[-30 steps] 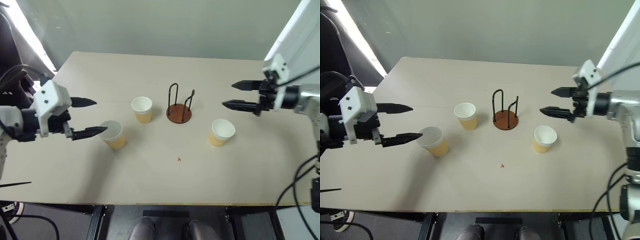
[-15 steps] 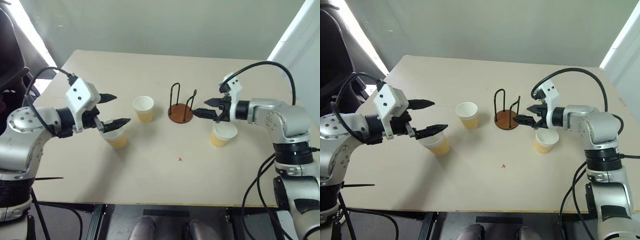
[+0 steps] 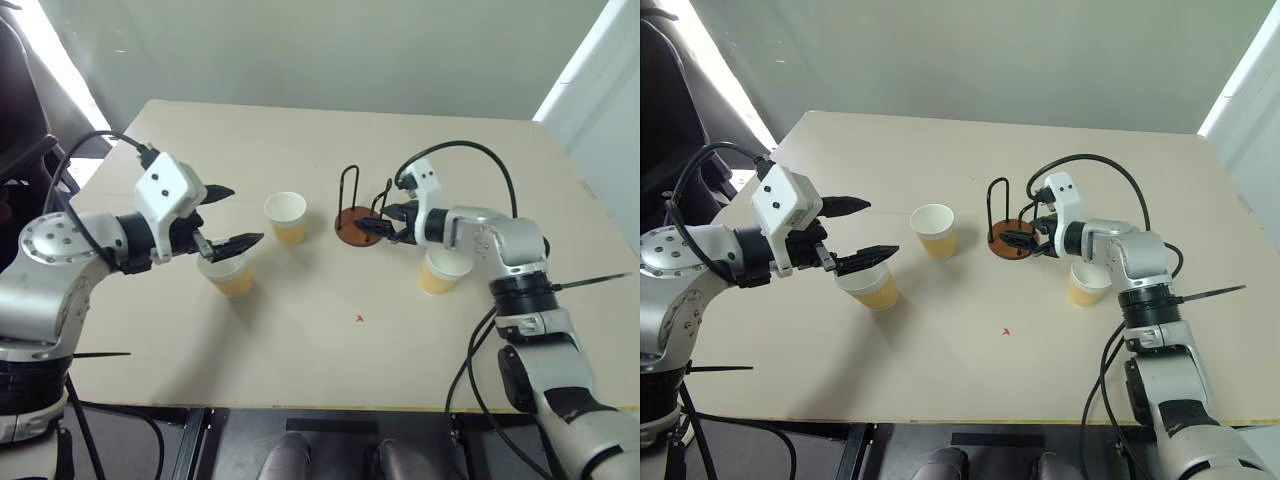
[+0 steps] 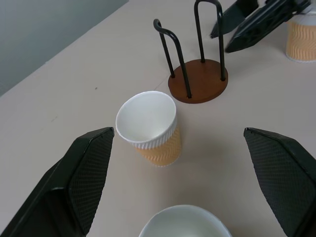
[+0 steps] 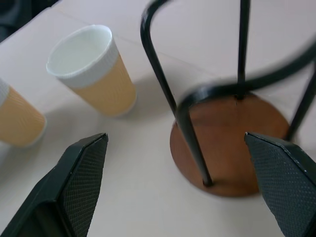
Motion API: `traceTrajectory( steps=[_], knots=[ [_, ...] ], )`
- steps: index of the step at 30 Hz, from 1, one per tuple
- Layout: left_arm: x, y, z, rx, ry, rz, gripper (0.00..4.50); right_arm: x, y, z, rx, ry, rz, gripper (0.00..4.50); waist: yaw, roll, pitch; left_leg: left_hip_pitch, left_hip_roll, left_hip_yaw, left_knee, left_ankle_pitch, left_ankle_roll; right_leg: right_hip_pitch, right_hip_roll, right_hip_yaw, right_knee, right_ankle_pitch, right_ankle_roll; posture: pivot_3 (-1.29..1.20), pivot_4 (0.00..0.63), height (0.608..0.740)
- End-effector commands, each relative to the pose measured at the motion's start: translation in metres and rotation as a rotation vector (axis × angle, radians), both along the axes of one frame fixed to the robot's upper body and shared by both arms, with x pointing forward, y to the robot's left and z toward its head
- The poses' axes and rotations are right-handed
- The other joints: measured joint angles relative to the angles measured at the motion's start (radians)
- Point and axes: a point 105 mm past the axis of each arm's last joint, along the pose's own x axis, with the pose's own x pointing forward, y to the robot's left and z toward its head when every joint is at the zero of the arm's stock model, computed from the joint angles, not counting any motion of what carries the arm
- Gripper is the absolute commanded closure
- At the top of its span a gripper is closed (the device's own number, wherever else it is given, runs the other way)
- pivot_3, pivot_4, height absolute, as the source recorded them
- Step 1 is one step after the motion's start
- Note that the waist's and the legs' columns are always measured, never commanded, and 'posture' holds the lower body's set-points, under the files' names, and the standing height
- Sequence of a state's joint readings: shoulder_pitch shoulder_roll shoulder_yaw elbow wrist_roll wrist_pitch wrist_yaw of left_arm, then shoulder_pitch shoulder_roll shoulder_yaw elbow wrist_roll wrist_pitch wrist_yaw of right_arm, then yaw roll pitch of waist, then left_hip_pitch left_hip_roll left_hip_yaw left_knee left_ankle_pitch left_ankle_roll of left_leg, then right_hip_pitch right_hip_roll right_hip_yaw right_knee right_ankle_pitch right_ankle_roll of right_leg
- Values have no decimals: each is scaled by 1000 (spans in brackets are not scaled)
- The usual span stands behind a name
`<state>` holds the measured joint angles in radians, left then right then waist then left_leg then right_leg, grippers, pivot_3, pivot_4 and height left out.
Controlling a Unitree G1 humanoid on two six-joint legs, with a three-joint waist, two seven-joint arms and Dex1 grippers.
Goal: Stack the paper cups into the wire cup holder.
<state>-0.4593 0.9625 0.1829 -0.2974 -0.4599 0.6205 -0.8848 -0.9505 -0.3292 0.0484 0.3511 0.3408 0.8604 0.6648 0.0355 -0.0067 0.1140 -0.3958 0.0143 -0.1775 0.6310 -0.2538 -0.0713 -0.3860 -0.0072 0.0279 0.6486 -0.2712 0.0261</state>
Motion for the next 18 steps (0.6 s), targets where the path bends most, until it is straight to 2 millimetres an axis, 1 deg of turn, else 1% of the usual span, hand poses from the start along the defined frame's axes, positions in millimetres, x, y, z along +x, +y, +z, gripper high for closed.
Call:
traceTrajectory(
  steps=[1,3,4,5,6,10,12,14,18],
  knots=[
    [-4,-4,16,6,-63,-8,2,10,5,23,47,-84,-22,184,0,0,0,0,0,0,0,0,0,0,0,0,0,0,0,0,150,740],
    [-5,-5,16,6,-63,-8,0,13,7,26,63,-95,-28,580,0,0,0,0,0,0,0,0,0,0,0,0,0,0,0,0,150,740],
    [-5,-5,16,6,-63,-8,0,13,8,26,67,-98,-27,903,0,0,0,0,0,0,0,0,0,0,0,0,0,0,0,0,150,740],
    [-5,-5,16,6,-63,-9,0,13,9,27,69,-100,-23,1319,1,0,0,-1,0,0,0,0,0,-1,0,0,0,0,0,0,150,740],
    [-5,-5,16,5,-62,-9,0,13,10,27,69,-102,-20,1592,1,0,0,-2,0,0,0,0,0,-1,0,0,0,0,0,0,150,740],
    [-5,-4,16,5,-61,-6,0,12,9,26,61,-104,-13,3030,2,0,0,-3,0,0,0,0,0,-2,0,0,0,0,-1,0,150,740],
    [-5,-5,15,4,-60,-9,0,10,7,25,54,-103,-7,3884,2,0,0,-3,0,0,0,0,-1,-2,0,0,0,1,-1,0,150,740],
    [-6,-6,14,10,-50,-27,0,5,5,25,41,-103,22,4495,2,0,0,-4,1,0,0,0,-1,-3,0,0,0,1,-1,0,150,740],
    [-16,-15,7,55,12,-134,0,-22,7,23,-1,-113,167,4495,4,0,0,-4,0,0,0,0,-1,-2,0,-1,-1,1,-1,0,150,740]
  ],
)
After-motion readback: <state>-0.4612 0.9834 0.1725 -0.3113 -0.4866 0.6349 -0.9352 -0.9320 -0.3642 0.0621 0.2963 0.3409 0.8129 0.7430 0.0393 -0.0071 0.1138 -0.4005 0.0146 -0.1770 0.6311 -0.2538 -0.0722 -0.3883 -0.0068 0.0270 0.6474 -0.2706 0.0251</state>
